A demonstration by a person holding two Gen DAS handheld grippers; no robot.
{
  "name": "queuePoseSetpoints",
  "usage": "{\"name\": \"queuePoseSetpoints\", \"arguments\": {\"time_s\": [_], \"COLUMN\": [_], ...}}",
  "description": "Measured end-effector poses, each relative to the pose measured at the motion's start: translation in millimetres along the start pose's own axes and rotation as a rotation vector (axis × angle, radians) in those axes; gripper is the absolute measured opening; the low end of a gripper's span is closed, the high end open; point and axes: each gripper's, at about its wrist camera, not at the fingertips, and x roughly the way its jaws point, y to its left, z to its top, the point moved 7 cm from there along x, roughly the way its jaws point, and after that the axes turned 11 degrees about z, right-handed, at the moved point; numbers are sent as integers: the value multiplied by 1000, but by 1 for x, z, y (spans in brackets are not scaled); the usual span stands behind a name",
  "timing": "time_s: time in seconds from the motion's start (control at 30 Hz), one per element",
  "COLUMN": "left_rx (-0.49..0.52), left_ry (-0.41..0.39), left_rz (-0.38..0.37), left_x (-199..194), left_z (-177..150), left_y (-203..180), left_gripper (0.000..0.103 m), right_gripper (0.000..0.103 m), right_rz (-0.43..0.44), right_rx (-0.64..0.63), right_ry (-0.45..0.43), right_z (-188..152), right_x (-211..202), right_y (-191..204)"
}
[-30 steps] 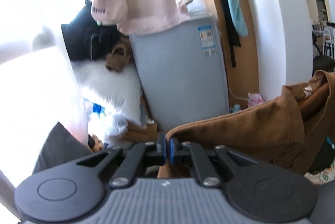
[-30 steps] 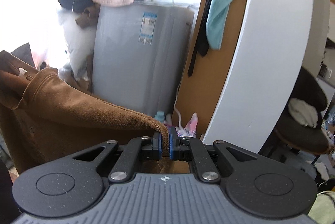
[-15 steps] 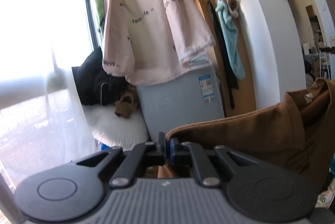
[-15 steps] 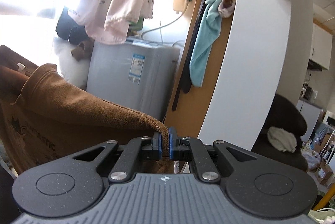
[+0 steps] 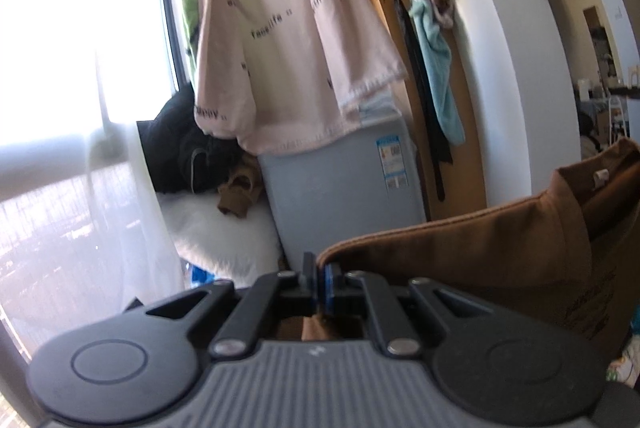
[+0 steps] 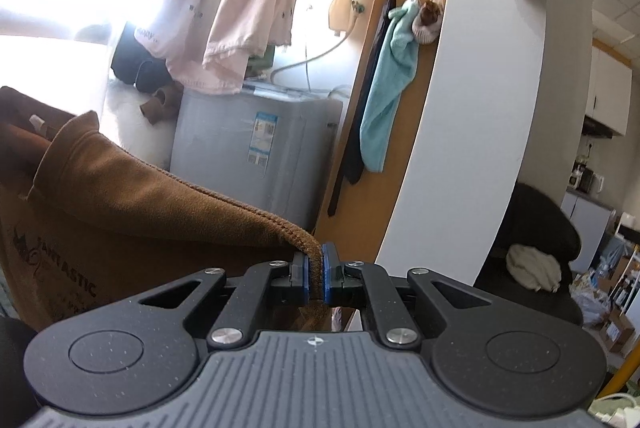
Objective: Fold clothes
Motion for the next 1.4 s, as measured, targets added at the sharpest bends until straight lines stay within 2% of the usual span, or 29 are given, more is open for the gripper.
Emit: {"name": "queuePoseSetpoints", "arguments": {"time_s": [0.4, 0.57, 1.4], "left_rx": [-10, -27, 0], "left_ry": [226, 298, 536], "left_rz": [-56, -84, -153], "left_x": [53, 79, 199], "left_z": [-108, -144, -274], "left_y": [-27, -30, -57], "left_gripper": [4, 4, 4], "right_gripper": [5, 5, 5], "right_rz": [57, 72, 143], "right_rx": [96, 129, 118], "right_ry": [198, 272, 576], "right_z": [-92, -123, -240], "right_x": [75, 101, 250], "right_y": [1, 5, 26]}}
